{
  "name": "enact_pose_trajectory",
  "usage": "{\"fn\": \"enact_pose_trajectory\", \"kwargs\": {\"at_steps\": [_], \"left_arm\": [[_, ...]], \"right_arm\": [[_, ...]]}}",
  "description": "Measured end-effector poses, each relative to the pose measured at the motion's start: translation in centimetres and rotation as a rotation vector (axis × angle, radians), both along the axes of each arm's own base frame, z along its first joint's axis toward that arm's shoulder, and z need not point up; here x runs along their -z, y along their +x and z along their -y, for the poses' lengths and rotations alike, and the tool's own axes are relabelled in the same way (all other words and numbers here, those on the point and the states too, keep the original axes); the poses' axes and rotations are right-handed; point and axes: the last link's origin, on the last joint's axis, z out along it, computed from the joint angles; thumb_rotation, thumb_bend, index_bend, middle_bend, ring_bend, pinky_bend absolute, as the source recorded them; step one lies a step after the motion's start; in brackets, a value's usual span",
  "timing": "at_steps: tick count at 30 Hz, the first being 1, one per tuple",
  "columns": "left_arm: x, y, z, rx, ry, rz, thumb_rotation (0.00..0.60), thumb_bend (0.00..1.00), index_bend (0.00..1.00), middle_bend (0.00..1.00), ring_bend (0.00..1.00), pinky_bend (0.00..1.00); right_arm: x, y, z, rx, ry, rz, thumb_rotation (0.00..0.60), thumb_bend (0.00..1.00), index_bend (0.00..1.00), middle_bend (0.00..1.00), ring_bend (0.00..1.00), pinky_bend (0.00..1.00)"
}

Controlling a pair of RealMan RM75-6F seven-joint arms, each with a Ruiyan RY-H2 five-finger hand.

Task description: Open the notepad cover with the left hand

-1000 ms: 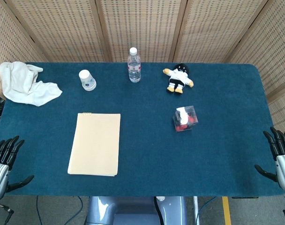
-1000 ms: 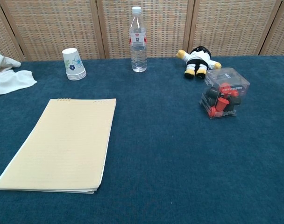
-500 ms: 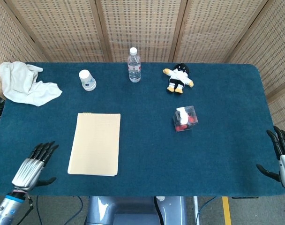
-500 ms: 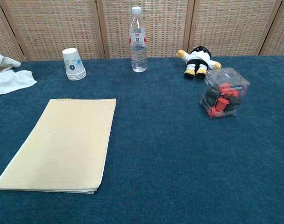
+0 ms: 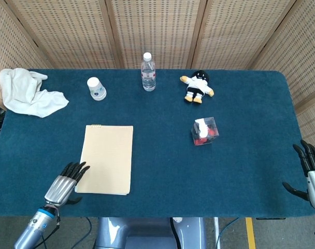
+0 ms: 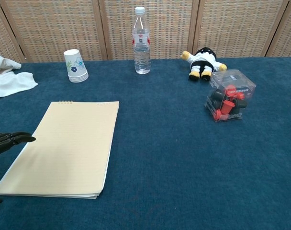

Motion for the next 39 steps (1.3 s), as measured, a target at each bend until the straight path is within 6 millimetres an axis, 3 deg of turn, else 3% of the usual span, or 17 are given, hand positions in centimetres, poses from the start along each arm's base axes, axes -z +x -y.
{"fn": "enact_pose_trajectory", "kwargs": {"at_steps": [16,39], "left_arm": [[1.2,-0.3,-0.4,-0.01,-0.004,-0.01,0.6,0.31,0.0,0.0,0.0,0.0],[0.6,-0.2,-1.3,-0.028,0.024,-0.016,0.6,0.32,0.0,0.0,0.0,0.0]], "right_arm": [[0.2,0.0,0.1,0.003,0.004,-0.005,0.6,0.0,0.0,0.0,0.0,0.0],[0.0,-0.1,0.1,0.005,0.001,0.003,0.6,0.0,0.0,0.0,0.0,0.0]]}}
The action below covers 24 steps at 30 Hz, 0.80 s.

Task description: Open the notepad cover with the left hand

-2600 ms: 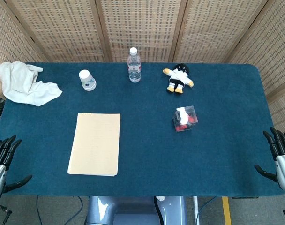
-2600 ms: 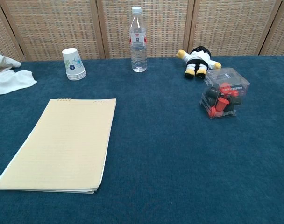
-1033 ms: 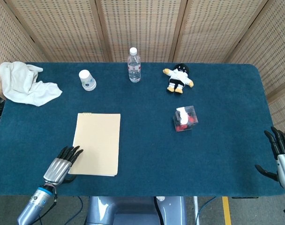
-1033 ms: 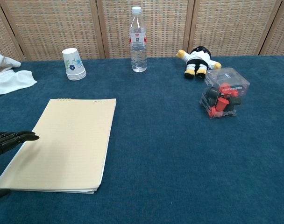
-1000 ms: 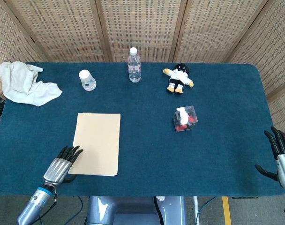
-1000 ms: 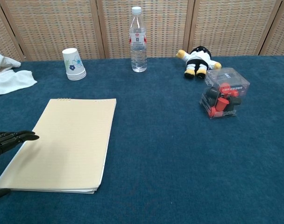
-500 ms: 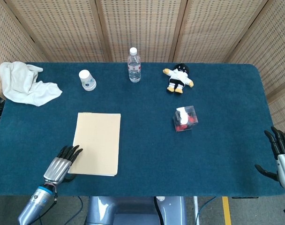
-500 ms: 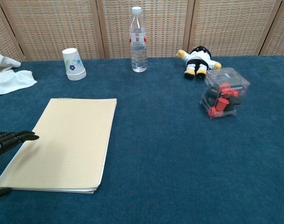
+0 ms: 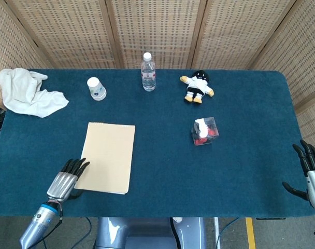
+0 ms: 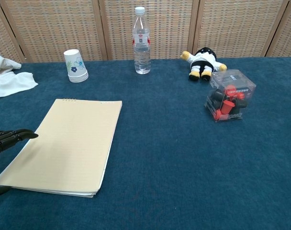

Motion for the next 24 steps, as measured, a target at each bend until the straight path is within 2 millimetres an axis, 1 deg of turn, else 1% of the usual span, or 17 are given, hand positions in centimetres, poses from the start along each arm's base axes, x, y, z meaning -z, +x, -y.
{"fn": "enact_pose_trajectory", "kwargs": {"at_steps": [24], "left_arm": [[-0.03,-0.15,-0.03,-0.015,-0.011,-0.017,0.6,0.33,0.0,0.0,0.0,0.0]], "right_arm": [[0.01,-0.01,0.03,0.001,-0.001,0.001,0.6,0.0,0.0,0.0,0.0,0.0]]}}
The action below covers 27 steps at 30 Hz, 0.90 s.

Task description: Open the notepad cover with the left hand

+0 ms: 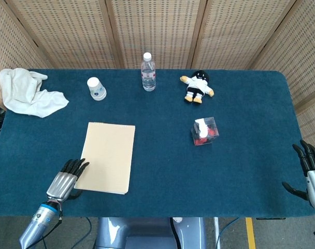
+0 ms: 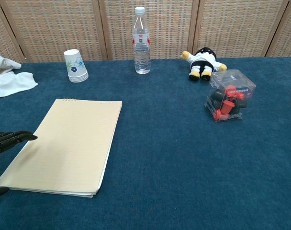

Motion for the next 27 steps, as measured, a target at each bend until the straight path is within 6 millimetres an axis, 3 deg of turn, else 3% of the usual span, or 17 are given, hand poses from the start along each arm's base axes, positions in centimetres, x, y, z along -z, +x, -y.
{"fn": "enact_pose_trajectory", "kwargs": {"at_steps": [6,10,27], "left_arm": [[-0.01,-0.04,-0.12,-0.003,0.01,0.001,0.6,0.33,0.0,0.0,0.0,0.0],[0.06,-0.05,-0.22,-0.005,0.013,0.001,0.6,0.39,0.0,0.0,0.0,0.0],[0.47,-0.42,-0.72,-0.014,0.008,-0.012,0.6,0.37,0.0,0.0,0.0,0.0]], "right_arm": [[-0.06,0.0,-0.02,-0.002,0.0,0.0,0.6,0.0,0.0,0.0,0.0,0.0],[-0.03,0.0,-0.02,-0.003,0.002,0.0,0.6,0.0,0.0,0.0,0.0,0.0],[-0.07,0.01,0.02,-0.003,0.002,0.005,0.6,0.0,0.0,0.0,0.0,0.0]]}}
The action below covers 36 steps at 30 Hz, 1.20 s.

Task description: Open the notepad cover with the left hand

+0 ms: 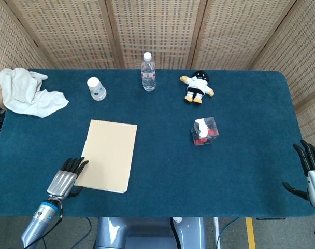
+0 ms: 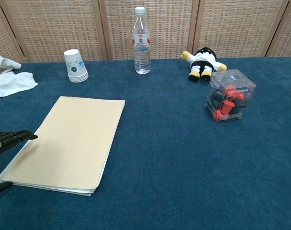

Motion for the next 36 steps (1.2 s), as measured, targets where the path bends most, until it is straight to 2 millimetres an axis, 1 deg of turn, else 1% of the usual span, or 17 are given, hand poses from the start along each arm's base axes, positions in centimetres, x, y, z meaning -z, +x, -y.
{"fn": "enact_pose_trajectory", "kwargs": {"at_steps": [8,12,20,24,27,30,33,36], "left_arm": [[0.1,0.1,-0.7,0.003,0.011,-0.001,0.6,0.41,0.0,0.0,0.0,0.0],[0.3,0.6,-1.4,0.017,0.018,0.004,0.6,0.45,0.0,0.0,0.0,0.0],[0.2,2.2,-2.3,0.05,0.032,0.02,0.6,0.45,0.0,0.0,0.0,0.0],[-0.3,3.7,-3.3,0.069,0.059,0.047,0.6,0.45,0.0,0.0,0.0,0.0],[-1.1,5.1,-4.5,0.079,0.087,0.067,0.6,0.45,0.0,0.0,0.0,0.0],[-1.7,5.9,-5.7,0.076,0.105,0.076,0.6,0.45,0.0,0.0,0.0,0.0],[-2.0,6.4,-6.8,0.067,0.111,0.073,0.6,0.45,0.0,0.0,0.0,0.0],[-2.0,6.2,-7.6,0.048,0.099,0.052,0.6,0.45,0.0,0.0,0.0,0.0]], "right_arm": [[0.1,-0.1,0.1,0.004,0.004,-0.002,0.6,0.0,0.0,0.0,0.0,0.0],[0.2,-0.1,0.2,0.007,0.005,-0.001,0.6,0.0,0.0,0.0,0.0,0.0],[0.2,-0.3,0.4,0.014,0.008,0.004,0.6,0.0,0.0,0.0,0.0,0.0],[0.0,-0.3,0.5,0.017,0.004,0.012,0.6,0.0,0.0,0.0,0.0,0.0],[-0.1,-0.4,0.5,0.019,0.004,0.014,0.6,0.0,0.0,0.0,0.0,0.0],[0.0,-0.4,0.6,0.02,0.007,0.015,0.6,0.0,0.0,0.0,0.0,0.0],[0.0,-0.5,0.6,0.021,0.007,0.015,0.6,0.0,0.0,0.0,0.0,0.0],[-0.1,-0.5,0.6,0.024,0.006,0.016,0.6,0.0,0.0,0.0,0.0,0.0]]}}
